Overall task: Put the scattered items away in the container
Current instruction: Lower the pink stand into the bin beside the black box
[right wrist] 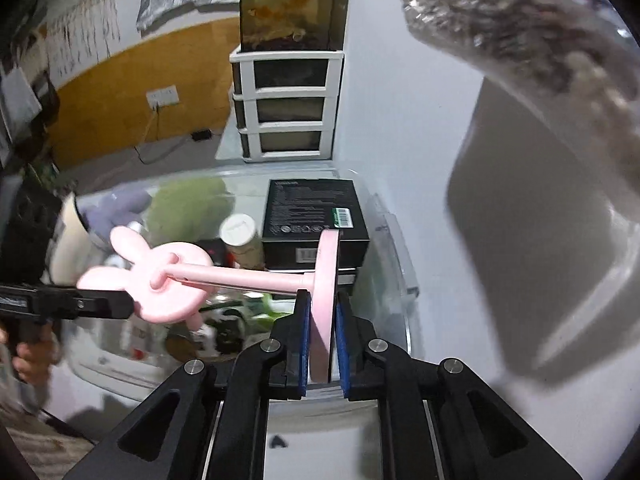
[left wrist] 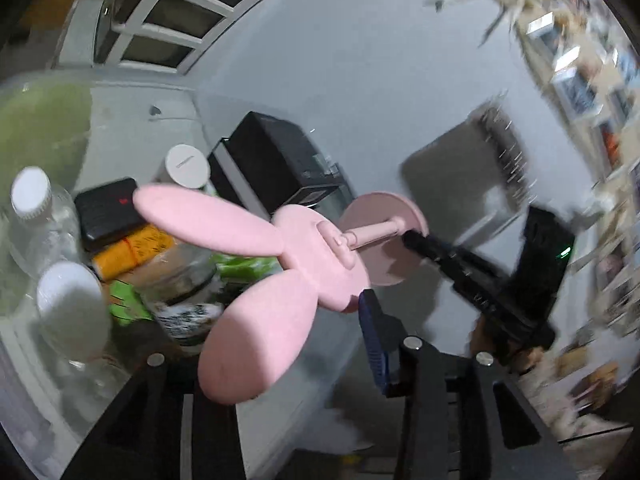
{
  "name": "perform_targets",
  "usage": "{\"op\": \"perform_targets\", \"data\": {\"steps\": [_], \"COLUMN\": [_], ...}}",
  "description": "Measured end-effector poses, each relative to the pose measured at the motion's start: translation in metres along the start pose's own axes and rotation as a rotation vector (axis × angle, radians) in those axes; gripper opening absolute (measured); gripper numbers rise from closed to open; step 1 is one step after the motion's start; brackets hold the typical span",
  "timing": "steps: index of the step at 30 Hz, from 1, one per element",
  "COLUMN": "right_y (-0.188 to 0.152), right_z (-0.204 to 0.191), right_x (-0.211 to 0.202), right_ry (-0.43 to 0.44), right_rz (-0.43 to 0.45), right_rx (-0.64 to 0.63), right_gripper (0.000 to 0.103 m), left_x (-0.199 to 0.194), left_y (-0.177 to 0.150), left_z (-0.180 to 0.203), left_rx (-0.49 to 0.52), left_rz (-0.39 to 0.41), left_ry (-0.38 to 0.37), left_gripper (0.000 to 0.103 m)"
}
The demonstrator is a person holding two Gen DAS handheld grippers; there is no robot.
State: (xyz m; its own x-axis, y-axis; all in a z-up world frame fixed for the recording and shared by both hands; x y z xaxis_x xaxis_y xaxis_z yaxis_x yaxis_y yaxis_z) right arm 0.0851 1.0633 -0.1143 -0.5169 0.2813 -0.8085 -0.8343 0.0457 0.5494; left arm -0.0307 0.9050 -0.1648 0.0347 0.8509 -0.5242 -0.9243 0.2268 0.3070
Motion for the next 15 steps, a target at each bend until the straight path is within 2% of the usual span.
{"op": "perform_targets", "data": {"steps": [1,3,4,7,11,15], "right_y": [-0.002,-0.002,-0.002,-0.003,-0.010,-0.012], "right_z": [0.001,0.005,0.005,0.007,0.004,0.009], "right_x": [0.003,0.005,0.005,0.012,0.028,0.038], "right_ry": [-0.028,-0.099,-0.126,-0.166,-0.203,-0.181], "right_rz": [-0.003,0.006,0.009,-0.004,-0.047,-0.065], "right_rx": [-0.019,-0.060,-0.082,-0.135,-0.229,-0.189], "right_gripper": [0.013,0.013,0.013,0.012,0.012,0.012], "left_x": [0.004,0.011,0.014,0.025,0.031,0.030], "left_y": [-0.002,-0.006,-0.007,-0.011,-0.011,-0.011], "left_z": [0.000,-0.002,-0.003,-0.011,-0.014,-0.015], "left_rx": [0.039,0.106,0.140,0.179,0.194,0.205], "left_rz": [-0.009,-0.010,-0.011,-0.030,-0.048,-0.042], "left_ry": [0.055,0.157,0.208,0.280,0.306,0.317], "left_gripper": [0.045,0.057,0.057,0.057,0.057,0.057]}}
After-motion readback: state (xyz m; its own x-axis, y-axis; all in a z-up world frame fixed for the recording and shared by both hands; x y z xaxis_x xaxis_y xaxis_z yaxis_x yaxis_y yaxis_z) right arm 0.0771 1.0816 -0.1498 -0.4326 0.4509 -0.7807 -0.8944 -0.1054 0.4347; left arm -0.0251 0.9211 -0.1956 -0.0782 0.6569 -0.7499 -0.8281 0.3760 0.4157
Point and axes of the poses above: each gripper's, at about its wrist camera, not at the fingertips, and x roughly the way its jaws point, z to its right, y to its top, the point moved 7 cm from there along x, roughly the way its jaws point, and after that the axes turned 5 degrees about -x, right-handed, at the moved point
